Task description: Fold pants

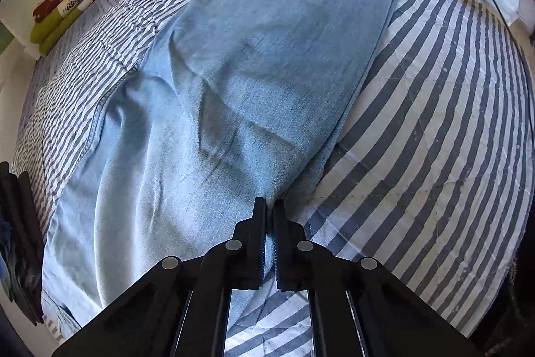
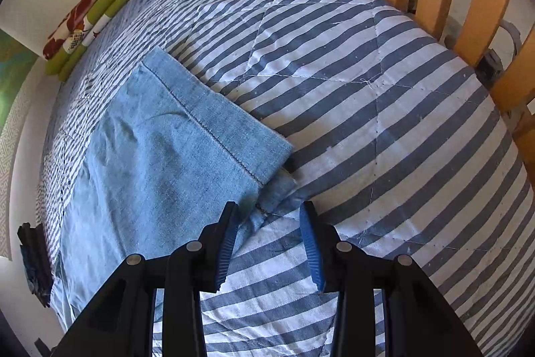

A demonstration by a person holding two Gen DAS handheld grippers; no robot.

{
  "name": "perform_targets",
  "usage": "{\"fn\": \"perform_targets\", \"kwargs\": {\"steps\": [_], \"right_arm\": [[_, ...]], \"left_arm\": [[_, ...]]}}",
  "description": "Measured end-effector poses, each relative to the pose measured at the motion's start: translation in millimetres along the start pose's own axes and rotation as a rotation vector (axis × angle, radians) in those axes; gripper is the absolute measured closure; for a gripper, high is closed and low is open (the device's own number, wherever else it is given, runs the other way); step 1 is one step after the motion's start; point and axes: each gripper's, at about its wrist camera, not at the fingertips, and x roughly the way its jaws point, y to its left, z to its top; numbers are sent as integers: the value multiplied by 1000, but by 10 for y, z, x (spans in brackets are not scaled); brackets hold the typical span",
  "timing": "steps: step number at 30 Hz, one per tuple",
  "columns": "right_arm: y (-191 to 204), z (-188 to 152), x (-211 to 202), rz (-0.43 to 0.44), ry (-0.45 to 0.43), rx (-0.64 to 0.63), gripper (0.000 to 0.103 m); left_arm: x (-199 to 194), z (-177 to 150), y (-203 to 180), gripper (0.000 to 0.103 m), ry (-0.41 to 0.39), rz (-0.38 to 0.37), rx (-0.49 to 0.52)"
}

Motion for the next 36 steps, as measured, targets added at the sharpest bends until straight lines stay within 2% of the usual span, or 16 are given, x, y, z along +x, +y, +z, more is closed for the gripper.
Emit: {"fn": "perform_targets", "kwargs": {"steps": [3,5,10,13,15,18,22,26,28,30,34,36], "right_arm": [[-75,6,-53,-11,-21,27,69],[-134,-11,-71,-7,-24,44,68],[-197,-71,-70,14,-29,79,65],[-221,-71,-80,68,-28,128,56],[-240,-53,-92,95,-30,161,56],[-244,-22,-67,78,-31,178,55],[-220,-31,-29,102,-30,199,55],[-261,-15,-6,175,-14,267,55],[-280,-16,-38,168,-34,298,55],[-253,-16,-108,143,-74,277,56],[-205,38,-28,166,-37,248,57],[-160,69,39,131,-42,233,69]], "left_arm": [[-92,-26,85,100,-14,-21,-25],[-57,-38,67,100,1,-2,-12],[-11,-61,52,100,8,-17,0],[-52,-81,101,100,7,-28,-16],[-75,-91,120,100,4,-33,-21],[-53,-106,110,100,8,-45,-20],[-34,-212,64,101,20,-43,-7],[-21,-243,132,101,23,-42,-26],[-30,-237,150,101,19,-55,-29],[-8,-231,120,101,23,-47,-17],[41,-168,91,101,27,-40,-3],[-5,-160,123,101,19,-46,-12]]}}
